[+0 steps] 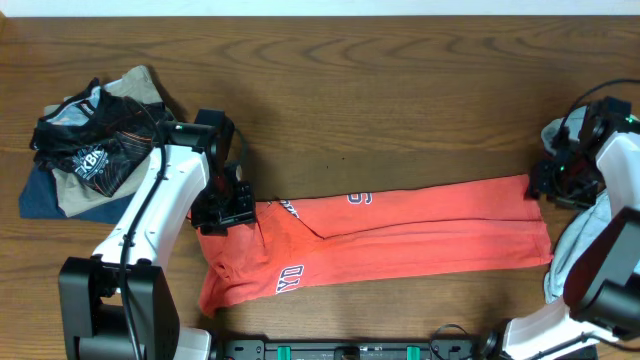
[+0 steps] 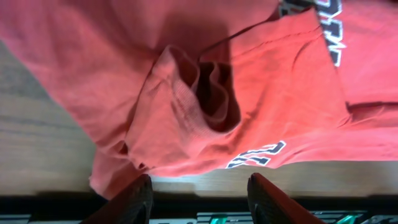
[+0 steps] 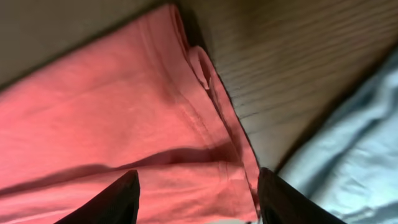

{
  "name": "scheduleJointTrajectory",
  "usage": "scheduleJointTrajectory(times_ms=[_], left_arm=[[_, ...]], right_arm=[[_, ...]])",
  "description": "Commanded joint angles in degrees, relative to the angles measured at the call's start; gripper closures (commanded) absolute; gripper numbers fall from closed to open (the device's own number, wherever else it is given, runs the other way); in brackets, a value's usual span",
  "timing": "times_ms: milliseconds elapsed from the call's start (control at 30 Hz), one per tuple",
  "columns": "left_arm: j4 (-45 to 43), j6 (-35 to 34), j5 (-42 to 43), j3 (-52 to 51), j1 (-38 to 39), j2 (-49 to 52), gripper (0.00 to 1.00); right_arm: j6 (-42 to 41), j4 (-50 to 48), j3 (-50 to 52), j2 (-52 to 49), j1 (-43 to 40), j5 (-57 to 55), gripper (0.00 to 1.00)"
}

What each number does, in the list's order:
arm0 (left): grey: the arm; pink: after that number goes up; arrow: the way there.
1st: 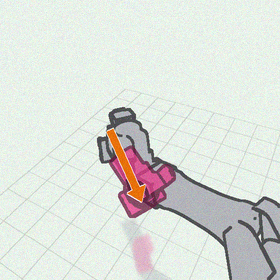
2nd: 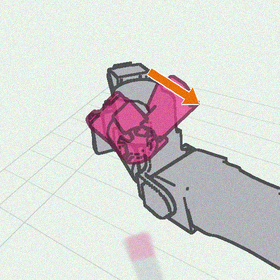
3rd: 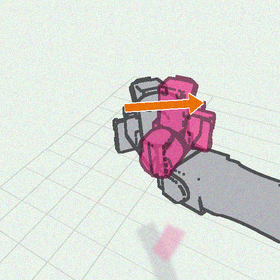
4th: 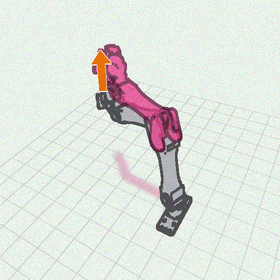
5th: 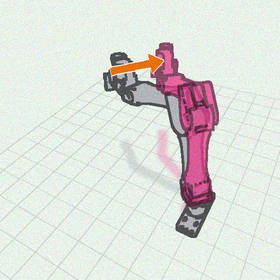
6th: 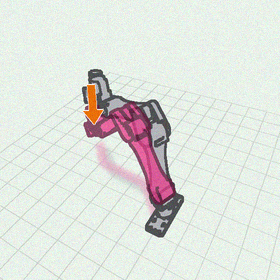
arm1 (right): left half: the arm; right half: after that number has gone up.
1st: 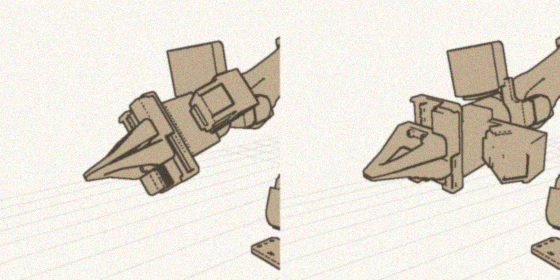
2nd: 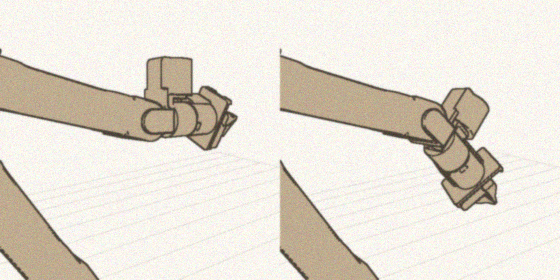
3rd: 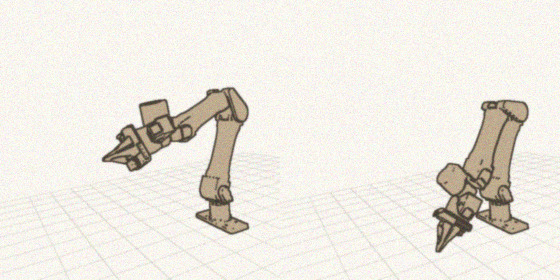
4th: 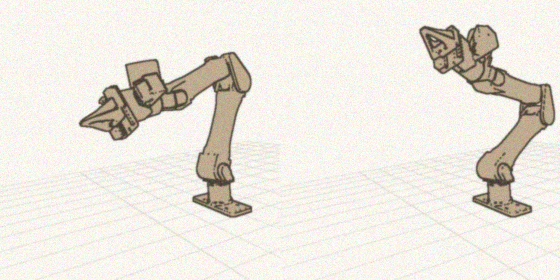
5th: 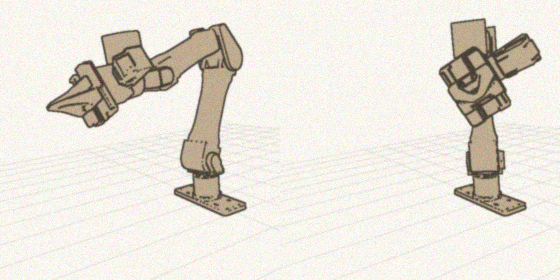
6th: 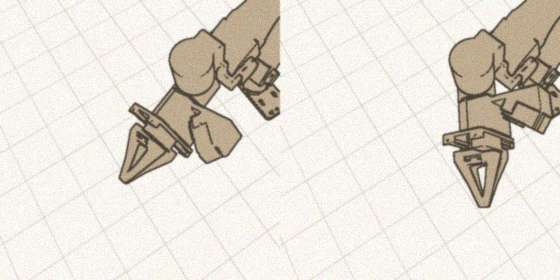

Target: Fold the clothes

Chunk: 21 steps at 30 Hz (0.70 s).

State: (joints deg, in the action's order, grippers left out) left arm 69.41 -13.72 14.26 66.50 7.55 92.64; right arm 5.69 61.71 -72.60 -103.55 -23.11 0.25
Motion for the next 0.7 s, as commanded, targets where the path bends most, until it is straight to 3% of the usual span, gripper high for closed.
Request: scheduleJointTrajectory(times_ms=[0,400,533,667], left_arm=[[-1.07,-0.17,0.74,-0.55,-0.09,0.2,0.49],[-7.69,-0.55,6.93,-4.79,-0.07,0.2,0.49],[-9.2,-0.55,7.8,-4.79,0.31,0.2,0.49],[-9.81,-0.57,7.8,-4.79,1.07,0.2,0.49]], right_arm=[[3.85,-0.74,1.55,-3.17,-0.94,0.85,0.4],[3.8,-3.91,1.95,-11.56,-0.98,0.68,0.35],[3.8,-5.42,1.97,-14.12,-0.98,2.58,0.47],[3.82,-7.17,1.95,-14.86,-0.98,5.81,0.69]])
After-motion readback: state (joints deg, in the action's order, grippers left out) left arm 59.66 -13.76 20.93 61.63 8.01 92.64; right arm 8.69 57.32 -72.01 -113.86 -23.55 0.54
